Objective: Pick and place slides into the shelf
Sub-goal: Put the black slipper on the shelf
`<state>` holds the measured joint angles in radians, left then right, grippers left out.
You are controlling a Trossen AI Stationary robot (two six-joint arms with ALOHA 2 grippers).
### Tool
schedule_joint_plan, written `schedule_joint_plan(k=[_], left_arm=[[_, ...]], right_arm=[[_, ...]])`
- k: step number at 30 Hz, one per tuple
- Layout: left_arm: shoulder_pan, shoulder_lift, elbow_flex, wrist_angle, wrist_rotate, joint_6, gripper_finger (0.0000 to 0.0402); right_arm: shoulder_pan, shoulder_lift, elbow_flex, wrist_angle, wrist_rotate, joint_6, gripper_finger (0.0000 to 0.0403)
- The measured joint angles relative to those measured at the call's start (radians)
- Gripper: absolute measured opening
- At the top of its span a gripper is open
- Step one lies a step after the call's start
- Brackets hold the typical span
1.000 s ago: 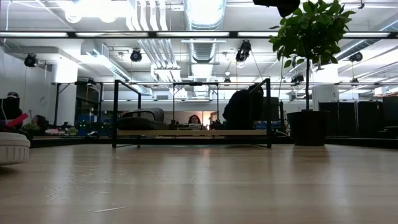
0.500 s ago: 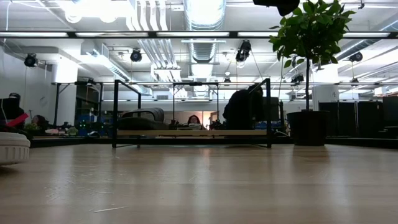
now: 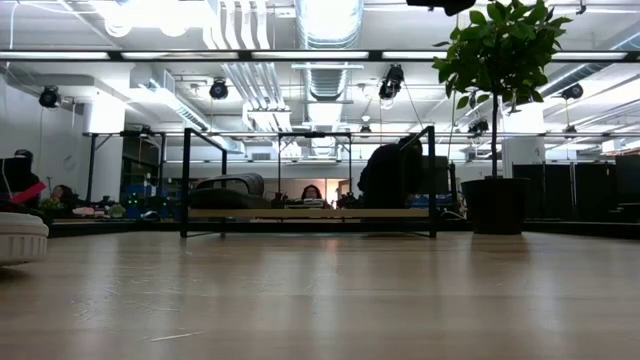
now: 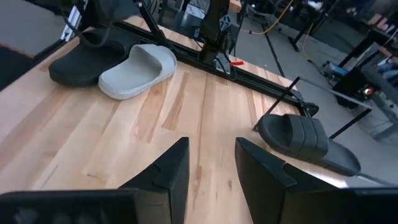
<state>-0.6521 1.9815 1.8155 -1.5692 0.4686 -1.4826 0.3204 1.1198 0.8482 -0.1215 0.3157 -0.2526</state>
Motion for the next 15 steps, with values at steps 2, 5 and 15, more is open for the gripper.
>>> schedule_joint_plan(k=[2, 5, 15], left_arm=[[0.000, 0.018, -0.013, -0.002, -0.002, -0.028, 0.0178], [0.000, 0.047, -0.036, -0.002, 0.001, -0.081, 0.0180], [-0.010, 0.090, -0.146, -0.002, 0.046, -0.112, 0.0180]], right_arm=[[0.000, 0.000, 0.000, 0.001, 0.000, -0.015, 0.0121], [0.000, 0.000, 0.000, 0.004, 0.000, -0.021, 0.0121], [0.000, 0.000, 0.000, 0.006, 0.000, -0.015, 0.0121]])
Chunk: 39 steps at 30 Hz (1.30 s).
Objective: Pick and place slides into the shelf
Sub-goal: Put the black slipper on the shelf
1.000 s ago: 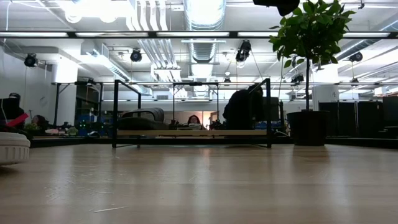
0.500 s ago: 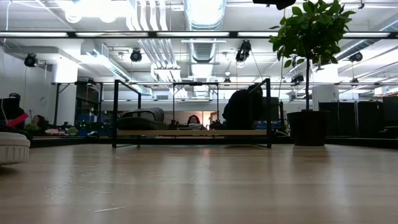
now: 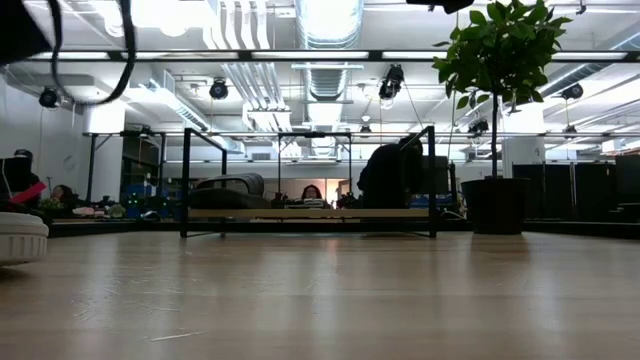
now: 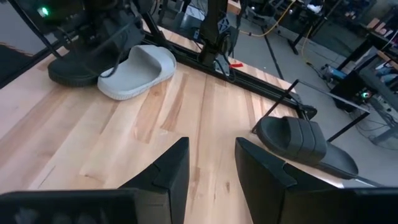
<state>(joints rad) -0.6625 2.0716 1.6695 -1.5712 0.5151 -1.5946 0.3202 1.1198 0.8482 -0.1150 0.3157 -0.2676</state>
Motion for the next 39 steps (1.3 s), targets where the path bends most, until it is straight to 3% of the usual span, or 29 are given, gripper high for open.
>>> schedule_joint_plan(k=[8, 20, 24, 28, 34, 39], left_arm=[[-0.016, 0.000, -0.102, 0.008, 0.009, 0.000, 0.0180], [-0.016, 0.000, -0.153, 0.023, 0.001, -0.015, 0.0180], [-0.018, 0.001, -0.158, 0.029, 0.001, 0.056, 0.0175], [-0.018, -0.006, -0.147, 0.031, -0.043, 0.108, 0.0132], [-0.018, -0.011, -0.138, 0.044, -0.036, 0.163, 0.0023], [-0.019, -0.012, -0.132, 0.044, -0.040, 0.216, 0.0009]], right_arm=[[0.000, 0.000, 0.000, 0.000, 0.000, 0.024, 0.0121], [0.000, 0.000, 0.000, -0.006, 0.000, 0.025, 0.0121], [0.000, 0.000, 0.000, -0.007, 0.000, 0.032, 0.0121], [0.000, 0.000, 0.000, -0.008, 0.000, 0.031, 0.0121], [0.000, 0.000, 0.000, -0.007, 0.000, 0.031, 0.0121], [0.000, 0.000, 0.000, -0.007, 0.000, 0.031, 0.0121]])
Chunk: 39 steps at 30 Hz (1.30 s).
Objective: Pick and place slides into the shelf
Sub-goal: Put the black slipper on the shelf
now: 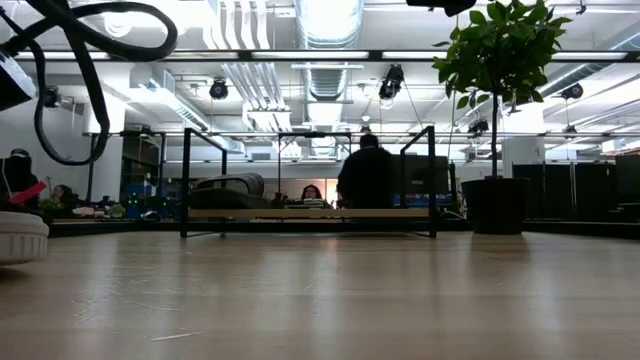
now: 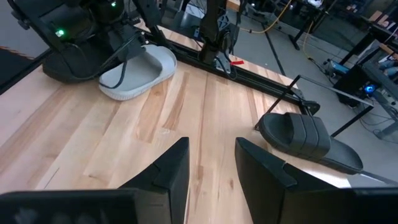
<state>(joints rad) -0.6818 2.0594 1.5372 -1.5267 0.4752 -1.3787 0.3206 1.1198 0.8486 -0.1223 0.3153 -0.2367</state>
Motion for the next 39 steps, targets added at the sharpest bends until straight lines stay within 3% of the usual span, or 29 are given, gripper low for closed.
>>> schedule_joint_plan(k=[8, 22, 30, 39], left_arm=[[0.000, -0.097, 0.026, 0.009, -0.047, -0.047, 0.0002], [0.001, -0.328, 0.026, 0.178, -0.491, -0.240, 0.0000], [0.000, -0.341, 0.037, 0.198, -0.495, -0.264, 0.0000], [0.005, -0.355, 0.037, 0.397, -0.631, -0.176, 0.0000]], right_arm=[[0.000, 0.000, 0.000, 0.000, 0.000, -0.003, 0.0121], [0.000, -0.006, 0.000, 0.000, 0.000, -0.004, 0.0121], [0.000, -0.059, 0.012, 0.002, 0.000, 0.056, 0.0121], [0.000, -0.069, 0.012, 0.001, -0.008, 0.080, 0.0121]])
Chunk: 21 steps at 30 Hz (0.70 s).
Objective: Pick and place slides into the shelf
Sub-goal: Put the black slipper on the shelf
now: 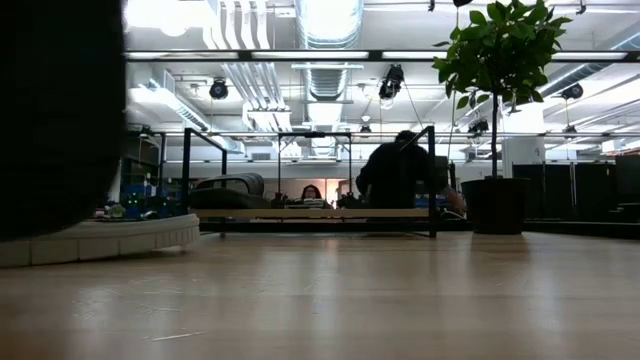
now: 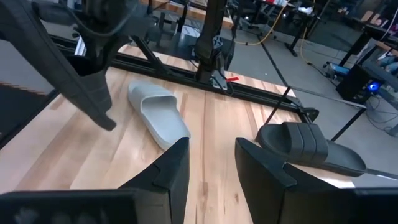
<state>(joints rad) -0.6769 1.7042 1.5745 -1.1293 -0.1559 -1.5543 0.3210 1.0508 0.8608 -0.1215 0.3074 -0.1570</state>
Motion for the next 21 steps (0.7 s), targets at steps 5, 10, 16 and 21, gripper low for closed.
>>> schedule_joint_plan(k=[5, 10, 16, 21], left_arm=[[0.001, -0.018, 0.000, 0.029, -0.063, 0.024, 0.0000], [0.001, -0.045, 0.003, 0.058, -0.157, 0.079, 0.0000], [0.003, -0.084, 0.004, 0.168, -0.276, 0.259, 0.0000], [0.003, -0.107, 0.005, 0.230, -0.353, 0.452, 0.0000]], right_arm=[[0.000, 0.000, 0.000, 0.000, 0.000, 0.000, 0.0121], [0.002, 0.000, -0.001, 0.000, -0.036, 0.000, 0.0121], [0.002, 0.000, -0.001, 0.003, -0.271, 0.000, 0.0121], [0.003, 0.014, -0.005, 0.005, -0.547, -0.053, 0.0121]])
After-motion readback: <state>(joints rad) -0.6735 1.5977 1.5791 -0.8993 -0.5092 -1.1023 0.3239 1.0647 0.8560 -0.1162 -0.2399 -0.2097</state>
